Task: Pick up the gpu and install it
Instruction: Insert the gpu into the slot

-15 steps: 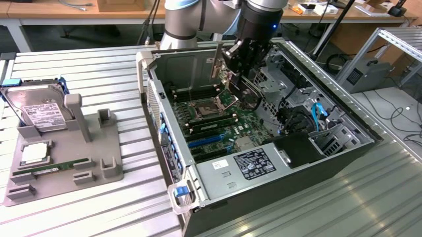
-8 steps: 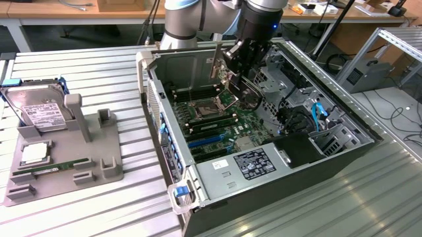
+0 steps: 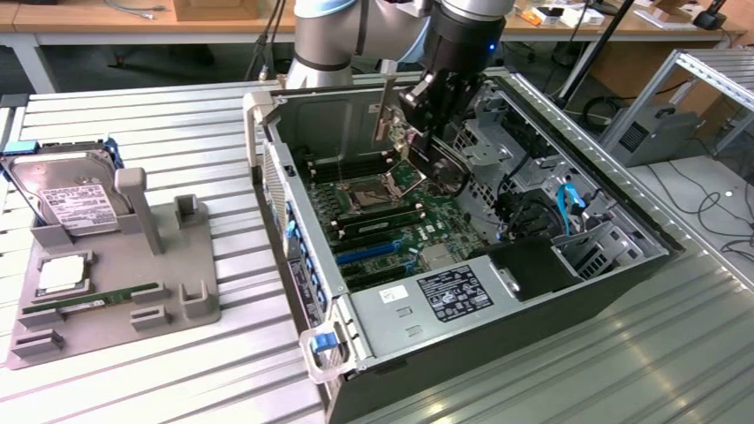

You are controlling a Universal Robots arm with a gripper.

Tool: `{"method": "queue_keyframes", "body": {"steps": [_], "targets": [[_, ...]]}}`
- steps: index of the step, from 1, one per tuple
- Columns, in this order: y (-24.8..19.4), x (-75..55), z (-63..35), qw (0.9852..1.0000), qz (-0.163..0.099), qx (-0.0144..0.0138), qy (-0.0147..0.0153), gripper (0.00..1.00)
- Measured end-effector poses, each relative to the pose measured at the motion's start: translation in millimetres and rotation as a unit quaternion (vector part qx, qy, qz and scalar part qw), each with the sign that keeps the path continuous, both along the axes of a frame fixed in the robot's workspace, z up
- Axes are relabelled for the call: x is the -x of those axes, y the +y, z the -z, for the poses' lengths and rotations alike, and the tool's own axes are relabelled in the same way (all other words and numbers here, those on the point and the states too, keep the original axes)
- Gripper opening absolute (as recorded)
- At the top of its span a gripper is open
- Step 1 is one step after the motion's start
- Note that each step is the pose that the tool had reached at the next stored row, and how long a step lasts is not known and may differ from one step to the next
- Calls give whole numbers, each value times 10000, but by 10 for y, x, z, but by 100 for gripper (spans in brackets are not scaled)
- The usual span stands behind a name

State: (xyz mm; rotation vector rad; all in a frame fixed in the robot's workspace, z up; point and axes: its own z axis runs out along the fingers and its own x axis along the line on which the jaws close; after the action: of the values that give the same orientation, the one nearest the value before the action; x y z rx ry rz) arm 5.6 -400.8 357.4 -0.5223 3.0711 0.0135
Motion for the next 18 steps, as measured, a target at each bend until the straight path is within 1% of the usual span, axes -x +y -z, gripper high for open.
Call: {"method": "queue_keyframes", "body": {"steps": [9,13,18], "targets": [[0,0,2,9999,-170,-1,0,27],[0,0,2,9996,-299,0,0,27],[0,0,3,9993,-387,0,0,27]]}}
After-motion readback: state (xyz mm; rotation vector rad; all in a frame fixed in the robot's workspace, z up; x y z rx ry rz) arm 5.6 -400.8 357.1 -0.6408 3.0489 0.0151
